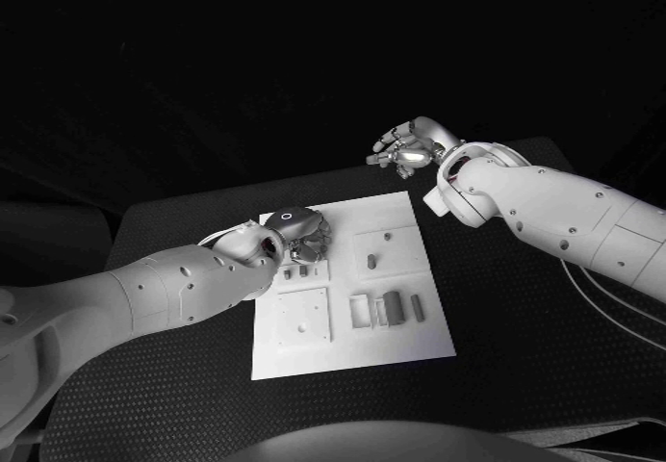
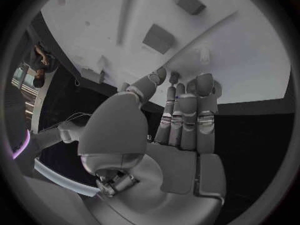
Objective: Assemble the parts on the task board
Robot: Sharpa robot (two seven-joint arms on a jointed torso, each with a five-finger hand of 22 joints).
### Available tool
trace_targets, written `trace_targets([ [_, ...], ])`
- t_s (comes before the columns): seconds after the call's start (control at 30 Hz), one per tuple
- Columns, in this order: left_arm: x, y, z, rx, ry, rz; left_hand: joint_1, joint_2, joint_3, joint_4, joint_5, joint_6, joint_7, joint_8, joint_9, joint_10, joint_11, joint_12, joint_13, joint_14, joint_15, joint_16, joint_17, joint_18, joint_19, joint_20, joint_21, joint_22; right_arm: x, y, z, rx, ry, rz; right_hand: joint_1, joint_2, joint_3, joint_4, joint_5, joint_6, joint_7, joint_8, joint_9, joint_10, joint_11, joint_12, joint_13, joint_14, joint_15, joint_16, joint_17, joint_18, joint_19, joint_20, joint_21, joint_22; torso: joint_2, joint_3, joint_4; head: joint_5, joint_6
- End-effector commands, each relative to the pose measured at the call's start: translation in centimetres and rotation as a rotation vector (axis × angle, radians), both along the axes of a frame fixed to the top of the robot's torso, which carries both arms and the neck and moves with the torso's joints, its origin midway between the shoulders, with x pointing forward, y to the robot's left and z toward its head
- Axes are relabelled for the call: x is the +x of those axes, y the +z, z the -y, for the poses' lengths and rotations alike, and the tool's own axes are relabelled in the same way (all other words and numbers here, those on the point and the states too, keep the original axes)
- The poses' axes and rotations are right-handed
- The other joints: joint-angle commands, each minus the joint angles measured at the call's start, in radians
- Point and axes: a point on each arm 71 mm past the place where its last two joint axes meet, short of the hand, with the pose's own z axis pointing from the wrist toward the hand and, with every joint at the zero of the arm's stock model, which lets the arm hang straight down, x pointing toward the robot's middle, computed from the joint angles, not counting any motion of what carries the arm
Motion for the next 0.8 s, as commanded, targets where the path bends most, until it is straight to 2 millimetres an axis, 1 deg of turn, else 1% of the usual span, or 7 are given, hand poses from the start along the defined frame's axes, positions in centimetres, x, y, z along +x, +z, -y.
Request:
trace_targets([
  [0.03,0.01,-0.18,0.27,0.004,-0.001,-0.019,-0.006,0.006,0.001,0.001,0.0,-0.003,0.002,-0.003,-0.001,-0.005,0.003,-0.005,-0.002,0.008,0.001,0.003,-0.002,0.112,0.003,0.004,0.008,0.027,-0.05,0.04,-0.19,0.002,0.014,0.005,-0.006,0.006,0.002,0.005,0.002,-0.001,0.006,-0.004,0.001,0.008,-0.002,-0.004,0.001,-0.004,-0.001,0.0,-0.001,0.022,0.002,-0.005,-0.003,0.02,0.0,0.0,-0.0001,0.0,0.0],
  [0.17,0.16,-0.28,0.19,0.009,0.005,-0.022,-0.009,0.012,0.002,0.001,0.0,0.001,0.003,0.0,-0.001,-0.001,0.003,-0.003,-0.003,0.011,0.001,0.006,-0.003,0.115,0.004,0.004,0.014,0.027,-0.06,0.05,-0.23,0.002,0.015,0.005,-0.006,0.006,0.001,0.005,0.002,-0.001,0.006,-0.004,0.001,0.008,-0.002,-0.004,0.001,-0.004,-0.001,0.0,-0.001,0.022,0.002,-0.005,-0.003,0.02,-0.001,0.0006,-0.0004,-0.001,0.0],
  [0.33,0.33,-0.34,0.05,0.015,0.011,-0.024,-0.011,0.018,0.005,0.0,0.001,0.007,0.005,0.004,-0.001,0.01,0.0,0.001,-0.003,0.013,-0.001,0.008,-0.004,0.118,0.003,0.004,0.02,0.026,-0.08,0.06,-0.26,0.003,0.016,0.005,-0.006,0.006,0.001,0.005,0.002,-0.001,0.006,-0.004,0.002,0.008,-0.002,-0.004,0.001,-0.003,-0.001,0.0,-0.001,0.022,0.003,-0.005,-0.003,0.02,-0.001,0.0005,0.0006,-0.002,-0.001],
  [0.57,0.53,-0.6,-0.04,0.027,0.021,-0.033,-0.008,0.029,0.012,0.0,0.002,0.008,0.004,0.005,-0.003,0.013,-0.001,0.002,-0.004,0.015,-0.003,0.01,-0.006,0.119,0.002,0.003,0.026,0.026,-0.09,0.06,-0.31,0.003,0.017,0.005,-0.006,0.006,0.001,0.005,0.002,-0.001,0.006,-0.004,0.002,0.009,-0.002,-0.004,0.001,-0.003,-0.001,0.0,-0.001,0.022,0.003,-0.005,-0.003,0.02,-0.001,0.0005,0.0,-0.003,0.0],
  [0.8,0.61,-0.88,-0.17,0.033,0.028,-0.041,-0.009,0.036,0.015,0.0,0.003,0.009,0.004,0.007,-0.004,0.017,-0.002,0.003,-0.004,0.016,-0.004,0.011,-0.007,0.119,0.002,0.003,0.029,0.026,-0.1,0.06,-0.34,0.003,0.018,0.004,-0.006,0.006,0.001,0.005,0.002,-0.001,0.006,-0.004,0.002,0.009,-0.002,-0.004,0.001,-0.003,-0.001,0.0,-0.001,0.022,0.003,-0.005,-0.003,0.02,-0.001,0.001,-0.0002,-0.003,-0.001],
])
